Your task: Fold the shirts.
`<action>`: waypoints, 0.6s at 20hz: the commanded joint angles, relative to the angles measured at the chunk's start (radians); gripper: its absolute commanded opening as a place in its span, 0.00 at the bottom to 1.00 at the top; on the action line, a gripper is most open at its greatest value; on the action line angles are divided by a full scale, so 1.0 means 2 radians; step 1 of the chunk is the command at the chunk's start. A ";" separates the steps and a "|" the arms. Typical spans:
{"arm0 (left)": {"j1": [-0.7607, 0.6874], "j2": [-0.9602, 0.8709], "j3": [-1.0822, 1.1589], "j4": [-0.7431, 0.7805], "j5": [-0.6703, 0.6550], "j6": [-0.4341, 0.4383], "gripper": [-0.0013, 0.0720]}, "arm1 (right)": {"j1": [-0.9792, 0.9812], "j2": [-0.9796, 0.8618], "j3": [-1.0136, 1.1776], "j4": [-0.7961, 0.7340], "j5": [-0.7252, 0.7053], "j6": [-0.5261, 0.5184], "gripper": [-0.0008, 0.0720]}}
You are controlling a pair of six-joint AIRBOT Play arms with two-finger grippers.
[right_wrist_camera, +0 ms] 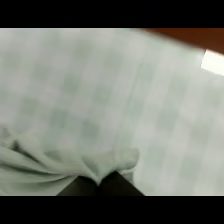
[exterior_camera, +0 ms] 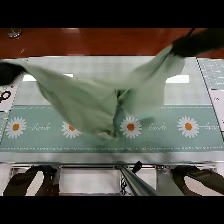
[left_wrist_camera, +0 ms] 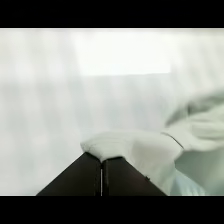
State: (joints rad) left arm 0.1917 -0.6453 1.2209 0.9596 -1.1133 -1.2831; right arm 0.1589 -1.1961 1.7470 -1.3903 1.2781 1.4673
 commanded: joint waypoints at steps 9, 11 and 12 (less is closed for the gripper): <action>0.047 0.029 0.435 0.084 -0.039 0.016 0.04 | 0.000 0.245 0.126 -0.040 -0.040 0.084 0.05; 0.047 0.038 0.447 0.117 -0.077 0.017 0.04 | 0.000 0.261 0.126 -0.045 -0.003 0.103 0.05; 0.047 0.042 0.447 0.137 -0.093 0.017 0.04 | 0.000 0.264 0.126 -0.045 0.018 0.109 0.05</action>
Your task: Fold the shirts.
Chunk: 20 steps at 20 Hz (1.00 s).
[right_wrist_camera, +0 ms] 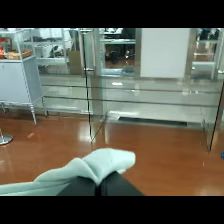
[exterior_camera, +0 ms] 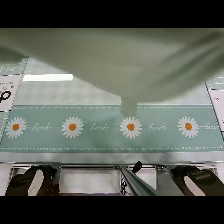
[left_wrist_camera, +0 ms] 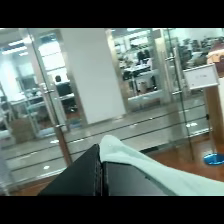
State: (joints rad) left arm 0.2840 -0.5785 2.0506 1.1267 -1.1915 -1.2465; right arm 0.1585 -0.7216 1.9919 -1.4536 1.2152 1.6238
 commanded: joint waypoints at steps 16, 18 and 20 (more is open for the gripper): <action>-0.086 -0.130 -0.235 0.170 -0.118 0.059 0.04 | 0.000 -0.274 0.004 -0.025 0.259 -0.052 0.05; -0.086 -0.180 -0.244 0.170 -0.112 0.058 0.04 | 0.000 -0.344 0.004 -0.024 0.226 -0.062 0.05; -0.086 -0.225 -0.244 0.170 -0.095 0.058 0.04 | 0.000 -0.410 0.004 -0.024 0.180 -0.071 0.05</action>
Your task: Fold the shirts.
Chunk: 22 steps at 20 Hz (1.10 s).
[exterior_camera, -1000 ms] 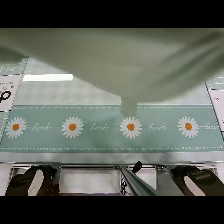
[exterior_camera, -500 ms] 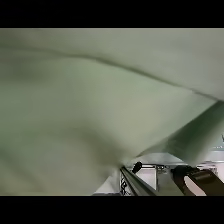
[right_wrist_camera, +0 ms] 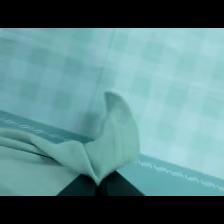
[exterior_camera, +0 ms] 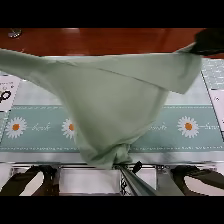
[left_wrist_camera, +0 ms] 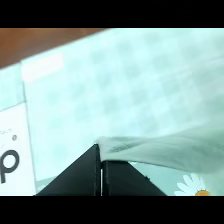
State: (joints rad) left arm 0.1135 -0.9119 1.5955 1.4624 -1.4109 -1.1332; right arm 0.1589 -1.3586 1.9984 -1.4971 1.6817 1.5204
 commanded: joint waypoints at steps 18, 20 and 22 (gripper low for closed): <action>-0.058 -0.347 -0.017 -0.010 -0.024 -0.113 0.13 | 0.000 -0.319 0.001 -0.003 -0.230 -0.034 0.09; -0.061 -0.351 -0.014 -0.009 -0.034 -0.113 0.44 | -0.004 -0.302 0.001 -0.014 -0.222 -0.053 0.39; -0.056 -0.348 0.003 0.014 -0.065 -0.121 0.65 | -0.019 -0.269 0.001 -0.017 -0.221 -0.051 0.51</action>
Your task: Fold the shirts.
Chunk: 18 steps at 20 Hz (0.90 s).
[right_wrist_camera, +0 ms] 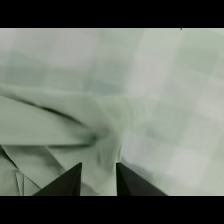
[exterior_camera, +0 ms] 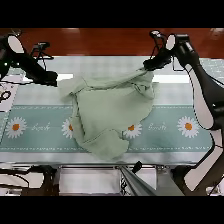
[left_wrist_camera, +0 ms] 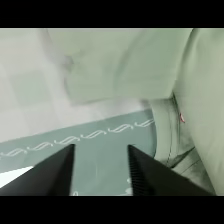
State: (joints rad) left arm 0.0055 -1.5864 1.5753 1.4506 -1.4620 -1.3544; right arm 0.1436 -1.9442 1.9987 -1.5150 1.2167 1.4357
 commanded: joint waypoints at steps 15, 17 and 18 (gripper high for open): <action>0.024 0.302 -0.480 -0.278 0.057 -0.047 0.84 | -0.215 0.102 -0.031 0.115 0.223 0.002 0.67; 0.024 0.335 -0.533 -0.291 0.053 -0.049 0.84 | -0.218 0.102 -0.031 0.129 0.213 -0.004 0.67; 0.024 0.343 -0.552 -0.303 0.053 -0.049 0.84 | -0.218 0.102 -0.031 0.137 0.204 -0.004 0.67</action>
State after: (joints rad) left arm 0.0540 -1.0046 0.6456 0.9653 -1.3914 -1.4639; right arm -0.2722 -1.7405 1.9423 -1.2972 1.6470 1.4380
